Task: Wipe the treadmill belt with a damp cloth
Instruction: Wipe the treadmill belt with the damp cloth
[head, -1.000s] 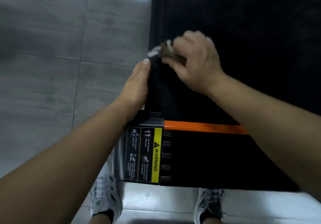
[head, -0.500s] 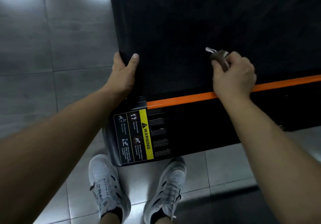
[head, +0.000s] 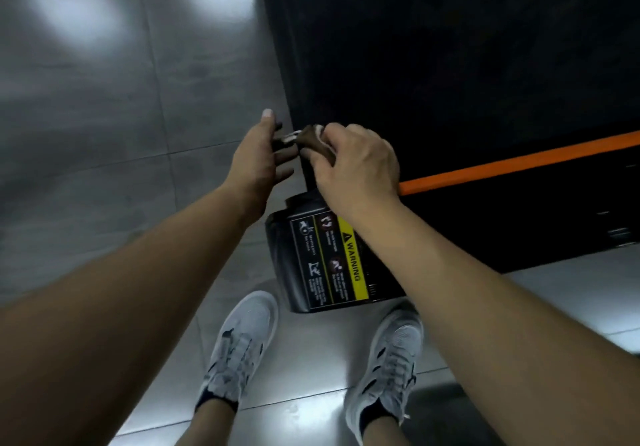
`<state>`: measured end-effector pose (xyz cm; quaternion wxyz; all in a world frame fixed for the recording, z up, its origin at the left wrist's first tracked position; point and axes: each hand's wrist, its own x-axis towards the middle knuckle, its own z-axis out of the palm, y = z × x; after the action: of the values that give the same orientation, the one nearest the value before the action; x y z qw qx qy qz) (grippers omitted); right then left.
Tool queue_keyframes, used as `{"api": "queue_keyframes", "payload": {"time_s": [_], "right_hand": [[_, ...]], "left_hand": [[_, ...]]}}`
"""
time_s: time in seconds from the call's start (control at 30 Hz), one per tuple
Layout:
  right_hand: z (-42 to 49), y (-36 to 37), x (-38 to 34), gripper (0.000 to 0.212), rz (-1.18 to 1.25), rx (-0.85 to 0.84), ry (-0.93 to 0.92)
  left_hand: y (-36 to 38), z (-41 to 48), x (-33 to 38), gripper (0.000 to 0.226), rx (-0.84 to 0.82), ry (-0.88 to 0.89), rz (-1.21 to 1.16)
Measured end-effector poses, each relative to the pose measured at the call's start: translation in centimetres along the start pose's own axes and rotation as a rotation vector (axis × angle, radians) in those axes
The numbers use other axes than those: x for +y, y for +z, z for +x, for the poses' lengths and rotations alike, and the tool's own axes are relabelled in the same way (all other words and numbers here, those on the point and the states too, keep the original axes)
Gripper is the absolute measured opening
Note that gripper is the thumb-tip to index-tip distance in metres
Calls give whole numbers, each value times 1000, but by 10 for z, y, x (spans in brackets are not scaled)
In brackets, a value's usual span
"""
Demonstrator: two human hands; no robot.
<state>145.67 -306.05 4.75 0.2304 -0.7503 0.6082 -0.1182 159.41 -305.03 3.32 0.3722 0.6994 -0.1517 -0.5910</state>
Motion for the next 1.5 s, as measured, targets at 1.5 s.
{"api": "queue_keyframes", "payload": {"time_s": [1.5], "right_hand": [[-650,106,-298,26,233,1016,1678]], "left_hand": [[-124,-400,-226,60,-1811,1179,1692]]}}
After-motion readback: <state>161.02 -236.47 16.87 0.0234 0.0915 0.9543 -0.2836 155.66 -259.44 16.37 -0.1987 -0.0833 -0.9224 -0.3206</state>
